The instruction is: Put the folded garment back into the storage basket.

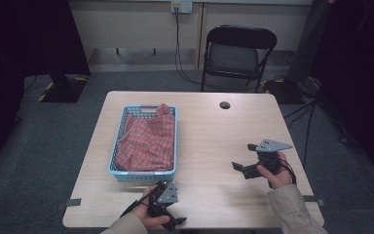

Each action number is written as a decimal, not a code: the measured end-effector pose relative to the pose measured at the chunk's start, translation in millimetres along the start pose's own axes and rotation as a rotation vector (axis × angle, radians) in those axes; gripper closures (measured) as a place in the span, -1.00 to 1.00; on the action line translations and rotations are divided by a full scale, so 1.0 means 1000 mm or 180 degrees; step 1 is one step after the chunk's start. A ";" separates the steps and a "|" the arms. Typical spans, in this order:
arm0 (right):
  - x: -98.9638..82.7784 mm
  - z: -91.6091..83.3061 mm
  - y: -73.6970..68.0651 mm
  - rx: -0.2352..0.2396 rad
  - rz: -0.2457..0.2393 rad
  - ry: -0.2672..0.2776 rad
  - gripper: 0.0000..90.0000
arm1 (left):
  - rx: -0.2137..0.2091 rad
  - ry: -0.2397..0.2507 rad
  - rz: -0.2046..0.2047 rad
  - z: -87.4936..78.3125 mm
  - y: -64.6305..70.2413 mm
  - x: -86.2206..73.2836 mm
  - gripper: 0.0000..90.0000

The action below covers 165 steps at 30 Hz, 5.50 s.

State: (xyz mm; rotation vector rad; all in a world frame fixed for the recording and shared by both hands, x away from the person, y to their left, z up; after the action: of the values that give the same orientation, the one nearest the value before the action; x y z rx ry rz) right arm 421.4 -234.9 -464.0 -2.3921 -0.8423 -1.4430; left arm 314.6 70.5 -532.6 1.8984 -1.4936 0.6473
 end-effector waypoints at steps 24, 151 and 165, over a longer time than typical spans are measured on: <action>-0.019 -0.007 0.015 -0.0108 0.0107 -0.0066 -0.99 | 0.0000 -0.0001 0.0001 0.000 0.000 0.000 -1.00; -0.085 -0.021 0.046 -0.0491 0.0038 -0.0697 -0.97 | -0.0087 -0.0028 0.0093 0.001 -0.003 0.001 -1.00; -0.091 -0.022 0.047 -0.0524 0.0009 -0.0785 -0.97 | -0.0105 -0.0039 0.0117 0.001 -0.003 0.002 -1.00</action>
State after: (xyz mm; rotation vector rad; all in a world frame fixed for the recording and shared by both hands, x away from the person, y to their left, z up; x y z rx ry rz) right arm 399.5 -315.7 -527.4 -2.7353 -0.7994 -1.2786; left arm 318.0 69.4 -532.5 1.8572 -1.5407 0.6250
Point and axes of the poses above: each handheld gripper's, and its own axes: z roughly forward along the jaws, x roughly out of its top, y roughly to its right, the point moved 4 cm from there along z, roughly forward along the jaws, and after that the axes turned 14 degrees about -x, right-handed, at the moved point
